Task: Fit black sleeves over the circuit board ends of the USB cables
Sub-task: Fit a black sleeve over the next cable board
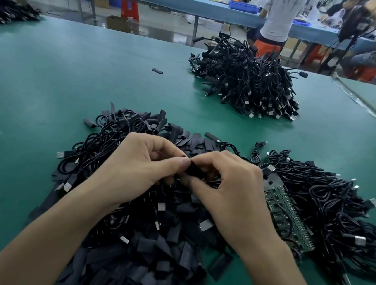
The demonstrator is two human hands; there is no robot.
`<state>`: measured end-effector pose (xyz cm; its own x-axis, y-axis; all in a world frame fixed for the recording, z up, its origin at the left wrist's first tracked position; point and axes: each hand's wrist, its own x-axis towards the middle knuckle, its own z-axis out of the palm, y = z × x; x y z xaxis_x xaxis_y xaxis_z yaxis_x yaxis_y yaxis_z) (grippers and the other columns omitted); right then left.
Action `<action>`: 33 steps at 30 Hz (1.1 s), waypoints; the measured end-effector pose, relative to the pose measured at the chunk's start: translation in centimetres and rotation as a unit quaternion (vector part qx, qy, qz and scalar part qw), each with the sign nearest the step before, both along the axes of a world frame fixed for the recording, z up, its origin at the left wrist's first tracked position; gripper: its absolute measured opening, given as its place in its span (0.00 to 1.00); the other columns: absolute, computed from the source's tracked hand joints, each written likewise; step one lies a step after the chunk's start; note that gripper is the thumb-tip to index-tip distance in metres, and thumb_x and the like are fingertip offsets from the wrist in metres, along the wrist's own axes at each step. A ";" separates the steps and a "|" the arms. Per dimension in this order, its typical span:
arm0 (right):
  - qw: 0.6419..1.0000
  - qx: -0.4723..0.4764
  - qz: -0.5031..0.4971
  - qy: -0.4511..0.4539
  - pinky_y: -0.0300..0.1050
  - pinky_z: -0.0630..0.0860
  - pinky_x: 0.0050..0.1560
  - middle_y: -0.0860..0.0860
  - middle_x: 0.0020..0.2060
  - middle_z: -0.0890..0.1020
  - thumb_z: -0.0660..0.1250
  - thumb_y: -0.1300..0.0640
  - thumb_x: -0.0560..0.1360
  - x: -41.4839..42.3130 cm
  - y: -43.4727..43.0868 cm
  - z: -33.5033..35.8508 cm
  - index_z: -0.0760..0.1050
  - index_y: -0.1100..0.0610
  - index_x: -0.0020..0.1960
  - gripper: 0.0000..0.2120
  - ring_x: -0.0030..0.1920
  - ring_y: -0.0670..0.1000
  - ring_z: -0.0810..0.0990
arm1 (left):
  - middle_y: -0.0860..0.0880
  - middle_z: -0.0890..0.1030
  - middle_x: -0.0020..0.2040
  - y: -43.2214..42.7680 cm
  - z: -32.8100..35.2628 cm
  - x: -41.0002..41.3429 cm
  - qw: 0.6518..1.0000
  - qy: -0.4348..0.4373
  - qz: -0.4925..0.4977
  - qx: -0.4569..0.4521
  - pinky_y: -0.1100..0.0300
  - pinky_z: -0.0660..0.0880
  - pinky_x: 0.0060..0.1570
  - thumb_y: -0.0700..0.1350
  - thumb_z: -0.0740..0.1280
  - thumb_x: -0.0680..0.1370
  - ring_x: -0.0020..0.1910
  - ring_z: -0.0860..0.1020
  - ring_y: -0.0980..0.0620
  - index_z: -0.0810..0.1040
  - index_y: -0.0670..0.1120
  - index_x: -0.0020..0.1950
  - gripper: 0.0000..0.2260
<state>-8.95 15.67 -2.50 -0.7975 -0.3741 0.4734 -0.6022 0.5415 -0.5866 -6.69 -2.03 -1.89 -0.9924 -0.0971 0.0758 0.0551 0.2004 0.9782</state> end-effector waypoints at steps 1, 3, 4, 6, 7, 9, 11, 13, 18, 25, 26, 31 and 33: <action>1.000 0.009 -0.009 0.023 0.34 0.75 0.47 0.42 0.43 0.83 0.77 0.54 0.70 0.1 -0.1 0.0 0.84 0.50 0.52 0.11 0.45 0.41 0.80 | 0.47 0.83 0.30 0.1 0.1 0.0 1.000 -0.001 0.003 0.002 0.70 0.72 0.29 0.41 0.75 0.73 0.27 0.77 0.58 0.86 0.46 0.38 0.04; 0.999 0.015 -0.017 0.044 0.41 0.78 0.51 0.45 0.47 0.84 0.76 0.55 0.72 0.1 -0.2 -0.1 0.84 0.52 0.56 0.13 0.48 0.44 0.81 | 0.47 0.84 0.31 -0.1 0.2 0.1 1.000 -0.010 -0.001 0.012 0.70 0.74 0.30 0.41 0.76 0.71 0.27 0.78 0.58 0.86 0.46 0.39 0.02; 0.999 0.013 -0.018 0.043 0.42 0.78 0.52 0.46 0.48 0.85 0.76 0.55 0.72 0.0 -0.1 -0.1 0.84 0.53 0.57 0.14 0.49 0.45 0.81 | 0.46 0.84 0.32 -0.2 0.4 0.1 1.000 -0.020 -0.012 0.020 0.69 0.75 0.31 0.43 0.77 0.69 0.29 0.79 0.57 0.86 0.46 0.40 0.02; 0.999 0.003 -0.022 0.026 0.42 0.78 0.53 0.46 0.48 0.85 0.76 0.54 0.72 -0.3 0.3 0.1 0.84 0.53 0.58 0.15 0.48 0.44 0.82 | 0.44 0.86 0.37 -0.8 0.5 0.1 0.997 -0.046 -0.038 0.038 0.68 0.76 0.33 0.43 0.75 0.69 0.32 0.81 0.55 0.85 0.45 0.45 0.06; 1.000 -0.005 -0.027 0.014 0.42 0.78 0.52 0.45 0.47 0.85 0.77 0.53 0.72 -0.5 0.6 0.2 0.84 0.53 0.57 0.15 0.48 0.43 0.82 | 0.43 0.86 0.40 -1.2 0.5 0.0 0.996 -0.058 -0.049 0.043 0.67 0.77 0.34 0.41 0.74 0.71 0.33 0.82 0.54 0.83 0.46 0.49 0.07; 0.999 -0.018 -0.034 -0.009 0.40 0.77 0.52 0.44 0.46 0.85 0.78 0.54 0.70 -1.1 1.3 0.3 0.84 0.52 0.56 0.14 0.47 0.42 0.82 | 0.43 0.86 0.41 -1.7 0.5 -0.1 0.995 -0.070 -0.057 0.034 0.66 0.77 0.34 0.36 0.70 0.77 0.34 0.82 0.54 0.78 0.45 0.55 0.09; 0.999 -0.023 -0.032 -0.028 0.35 0.76 0.51 0.42 0.45 0.85 0.78 0.54 0.69 -1.5 1.8 0.3 0.85 0.52 0.54 0.14 0.46 0.39 0.82 | 0.42 0.86 0.40 -1.8 0.4 -0.2 0.996 -0.068 -0.054 0.017 0.67 0.77 0.34 0.36 0.69 0.78 0.34 0.82 0.55 0.76 0.43 0.56 0.08; 0.999 -0.024 -0.028 -0.039 0.30 0.74 0.49 0.41 0.43 0.84 0.78 0.54 0.69 -1.7 2.0 0.3 0.85 0.51 0.53 0.13 0.45 0.38 0.81 | 0.44 0.87 0.41 -1.8 0.4 -0.2 0.997 -0.056 -0.053 -0.003 0.68 0.76 0.34 0.36 0.69 0.78 0.33 0.82 0.56 0.78 0.43 0.53 0.05; 0.998 -0.027 -0.017 -0.045 0.29 0.74 0.48 0.40 0.41 0.84 0.79 0.55 0.68 -1.7 2.0 0.1 0.86 0.50 0.51 0.12 0.44 0.39 0.82 | 0.45 0.86 0.40 -1.5 0.5 -0.1 0.998 -0.021 -0.047 -0.031 0.69 0.75 0.35 0.35 0.71 0.76 0.31 0.80 0.57 0.84 0.45 0.48 0.06; 0.998 -0.012 0.015 -0.062 0.34 0.77 0.46 0.41 0.39 0.85 0.78 0.57 0.69 -1.8 2.3 0.4 0.86 0.49 0.50 0.10 0.42 0.41 0.82 | 0.45 0.86 0.38 -0.9 0.5 0.0 0.998 -0.024 -0.042 -0.031 0.68 0.77 0.34 0.34 0.71 0.76 0.29 0.79 0.58 0.84 0.45 0.46 0.06; 0.998 -0.007 0.017 -0.062 0.33 0.76 0.46 0.41 0.40 0.85 0.78 0.57 0.69 -1.8 2.4 0.4 0.86 0.49 0.50 0.10 0.42 0.40 0.82 | 0.45 0.86 0.38 -0.9 0.5 0.0 0.998 -0.024 -0.042 -0.031 0.68 0.76 0.34 0.34 0.71 0.76 0.29 0.79 0.58 0.84 0.45 0.46 0.06; 0.997 0.026 0.014 -0.067 0.30 0.74 0.47 0.40 0.43 0.84 0.77 0.52 0.70 -1.6 2.4 0.6 0.85 0.48 0.54 0.12 0.44 0.39 0.81 | 0.45 0.86 0.38 -0.8 0.5 0.1 0.998 -0.025 -0.041 -0.030 0.68 0.76 0.34 0.34 0.70 0.76 0.29 0.79 0.57 0.84 0.44 0.47 0.06; 0.997 0.042 0.012 -0.058 0.28 0.72 0.48 0.40 0.43 0.83 0.77 0.51 0.71 -1.5 2.4 0.6 0.84 0.48 0.55 0.13 0.45 0.38 0.80 | 0.46 0.86 0.38 -0.7 0.5 0.1 0.998 -0.026 -0.041 -0.031 0.68 0.77 0.34 0.34 0.70 0.76 0.29 0.79 0.57 0.84 0.45 0.47 0.06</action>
